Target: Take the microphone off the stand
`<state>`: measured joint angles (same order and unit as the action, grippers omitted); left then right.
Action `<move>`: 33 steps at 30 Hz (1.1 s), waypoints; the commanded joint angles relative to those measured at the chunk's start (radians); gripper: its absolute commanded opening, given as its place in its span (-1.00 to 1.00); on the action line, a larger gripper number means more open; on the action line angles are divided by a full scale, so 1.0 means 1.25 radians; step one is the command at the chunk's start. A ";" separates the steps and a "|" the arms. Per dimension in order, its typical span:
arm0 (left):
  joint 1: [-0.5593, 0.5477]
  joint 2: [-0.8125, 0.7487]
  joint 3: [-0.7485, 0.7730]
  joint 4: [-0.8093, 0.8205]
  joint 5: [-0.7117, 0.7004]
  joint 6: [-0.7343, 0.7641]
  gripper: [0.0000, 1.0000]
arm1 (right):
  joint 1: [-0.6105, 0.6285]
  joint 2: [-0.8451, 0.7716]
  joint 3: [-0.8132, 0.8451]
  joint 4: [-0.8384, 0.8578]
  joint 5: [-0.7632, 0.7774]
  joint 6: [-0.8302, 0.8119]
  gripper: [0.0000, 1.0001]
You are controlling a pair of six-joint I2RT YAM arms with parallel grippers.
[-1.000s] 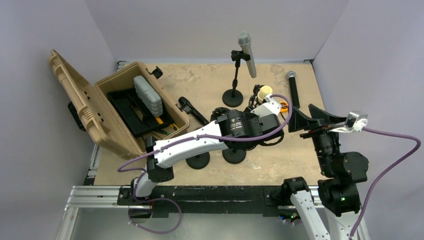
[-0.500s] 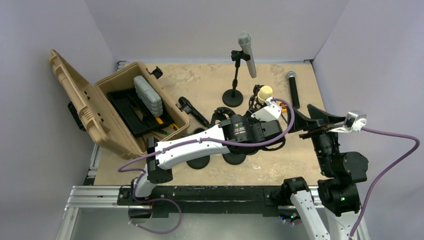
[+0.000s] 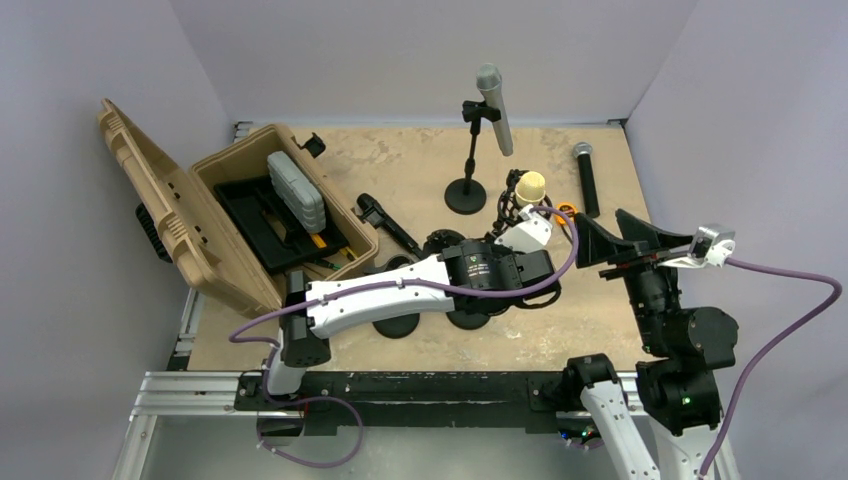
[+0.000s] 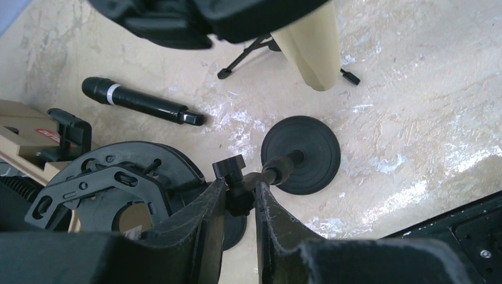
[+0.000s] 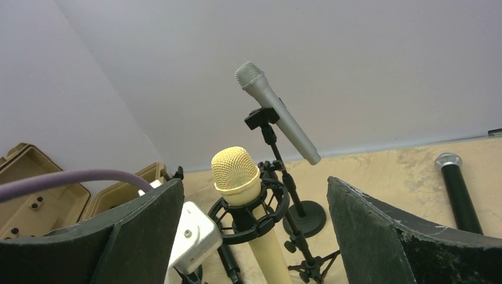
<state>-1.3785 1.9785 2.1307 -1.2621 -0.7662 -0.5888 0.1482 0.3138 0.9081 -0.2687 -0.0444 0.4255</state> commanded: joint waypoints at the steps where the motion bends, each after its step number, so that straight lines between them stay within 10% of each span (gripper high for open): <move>1: -0.002 0.026 -0.054 -0.008 0.149 -0.052 -0.56 | -0.003 0.006 -0.002 0.032 -0.009 -0.005 0.79; 13: -0.001 0.052 -0.113 0.062 0.192 -0.034 -0.61 | -0.003 0.013 0.004 0.030 -0.006 -0.005 0.79; 19: 0.000 -0.007 0.010 0.043 0.186 0.051 -0.09 | -0.003 0.032 0.025 0.023 -0.002 -0.008 0.79; 24: 0.021 -0.087 0.060 0.119 0.344 0.166 0.29 | -0.002 0.046 0.039 0.018 -0.004 -0.012 0.79; 33: 0.170 -0.304 -0.079 0.291 0.758 0.214 0.39 | -0.003 0.089 0.080 0.014 -0.080 -0.104 0.91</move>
<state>-1.2617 1.7924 2.1494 -1.0847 -0.1436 -0.3714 0.1482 0.3882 0.9600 -0.2680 -0.0551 0.4007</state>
